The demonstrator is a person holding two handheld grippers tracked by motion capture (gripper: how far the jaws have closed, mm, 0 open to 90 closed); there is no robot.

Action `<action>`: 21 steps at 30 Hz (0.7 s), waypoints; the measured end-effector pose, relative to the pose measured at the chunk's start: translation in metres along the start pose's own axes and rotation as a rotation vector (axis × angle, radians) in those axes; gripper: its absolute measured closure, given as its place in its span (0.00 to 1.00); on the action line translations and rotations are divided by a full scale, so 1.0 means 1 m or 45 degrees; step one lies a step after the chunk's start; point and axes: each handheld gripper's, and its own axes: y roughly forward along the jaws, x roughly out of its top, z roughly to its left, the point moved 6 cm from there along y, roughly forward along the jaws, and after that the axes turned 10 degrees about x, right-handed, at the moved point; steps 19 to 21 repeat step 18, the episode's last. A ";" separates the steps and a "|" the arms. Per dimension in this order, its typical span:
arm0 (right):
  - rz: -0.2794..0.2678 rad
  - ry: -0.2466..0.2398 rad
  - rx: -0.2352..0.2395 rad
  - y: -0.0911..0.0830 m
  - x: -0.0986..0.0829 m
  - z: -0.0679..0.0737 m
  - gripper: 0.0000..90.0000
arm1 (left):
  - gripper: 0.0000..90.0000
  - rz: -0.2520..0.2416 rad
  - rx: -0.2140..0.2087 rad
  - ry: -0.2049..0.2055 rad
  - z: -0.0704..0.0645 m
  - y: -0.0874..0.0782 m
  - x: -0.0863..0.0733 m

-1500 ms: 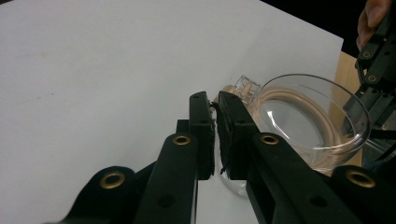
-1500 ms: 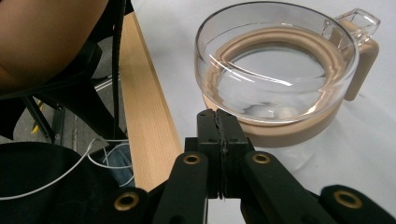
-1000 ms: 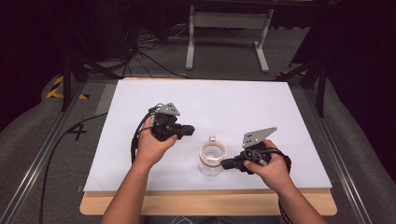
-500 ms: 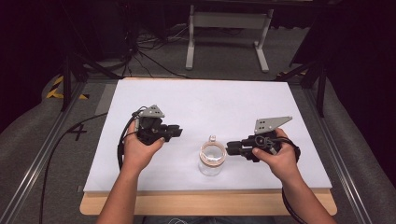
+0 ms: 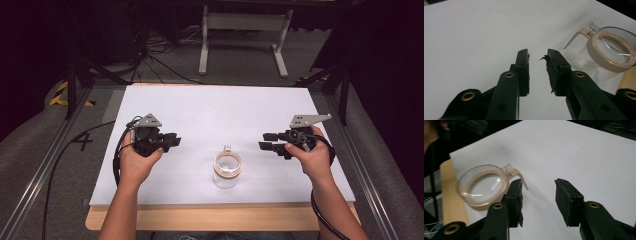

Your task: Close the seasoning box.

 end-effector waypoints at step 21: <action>0.081 0.188 -0.214 0.002 -0.055 -0.076 0.48 | 0.67 0.037 0.067 -0.084 0.038 0.029 -0.029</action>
